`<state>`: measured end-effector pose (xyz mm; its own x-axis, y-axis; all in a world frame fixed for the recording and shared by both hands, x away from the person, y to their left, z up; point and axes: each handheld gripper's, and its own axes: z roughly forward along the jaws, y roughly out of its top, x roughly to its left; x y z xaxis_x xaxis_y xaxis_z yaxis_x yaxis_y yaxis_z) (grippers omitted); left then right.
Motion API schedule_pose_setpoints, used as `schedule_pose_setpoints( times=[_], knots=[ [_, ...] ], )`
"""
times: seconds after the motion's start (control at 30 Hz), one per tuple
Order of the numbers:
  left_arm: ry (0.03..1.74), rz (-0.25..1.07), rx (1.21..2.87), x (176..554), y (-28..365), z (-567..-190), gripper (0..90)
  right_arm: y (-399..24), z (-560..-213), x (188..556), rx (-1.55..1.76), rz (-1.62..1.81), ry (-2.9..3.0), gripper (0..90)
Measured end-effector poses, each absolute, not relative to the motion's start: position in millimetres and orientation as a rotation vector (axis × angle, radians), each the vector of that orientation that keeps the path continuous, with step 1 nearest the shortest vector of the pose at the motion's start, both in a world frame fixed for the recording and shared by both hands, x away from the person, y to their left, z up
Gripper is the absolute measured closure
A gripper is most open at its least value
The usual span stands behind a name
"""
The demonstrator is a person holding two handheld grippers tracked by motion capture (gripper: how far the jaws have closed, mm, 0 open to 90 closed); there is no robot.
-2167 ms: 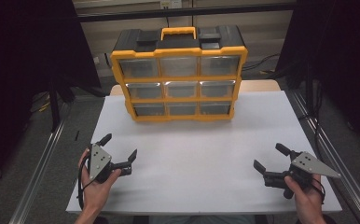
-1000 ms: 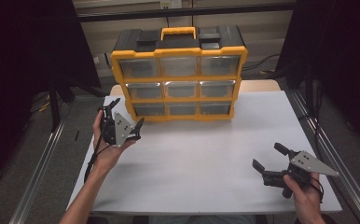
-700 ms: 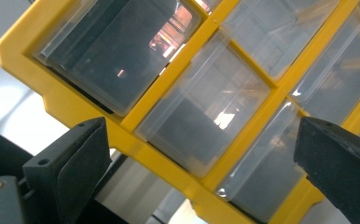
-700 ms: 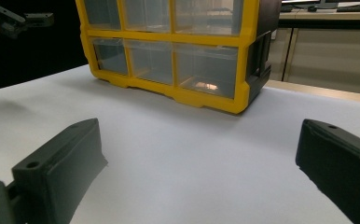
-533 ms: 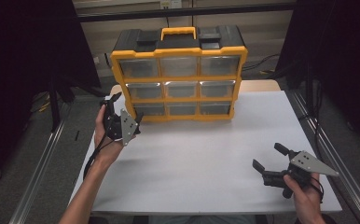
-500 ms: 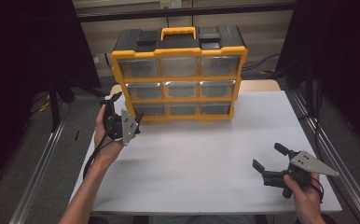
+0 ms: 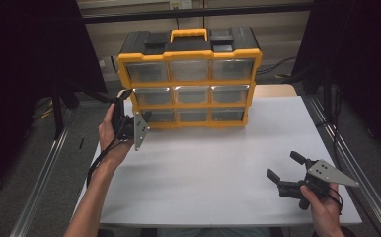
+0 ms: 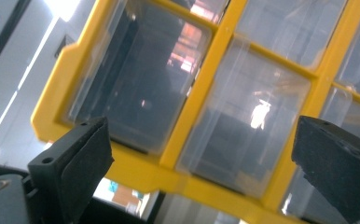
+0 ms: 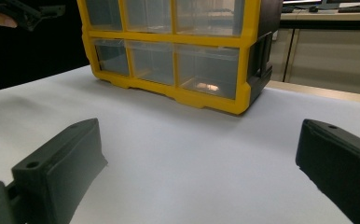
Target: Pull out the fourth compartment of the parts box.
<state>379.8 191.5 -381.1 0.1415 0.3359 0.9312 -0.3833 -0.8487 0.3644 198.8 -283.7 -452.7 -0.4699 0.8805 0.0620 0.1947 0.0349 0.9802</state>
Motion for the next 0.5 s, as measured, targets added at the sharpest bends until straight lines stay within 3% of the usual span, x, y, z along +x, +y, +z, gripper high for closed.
schedule_pose_setpoints(
  times=[0.3,0.5],
  knots=[
    [-0.088,1.831,1.906,389,188,-382,7.3,-285,-453,198,1.100,1.481,1.721,0.5],
    [-0.141,1.896,1.950,397,186,-391,13.6,-283,-453,199,1.101,1.475,1.726,0.3]
  ],
)
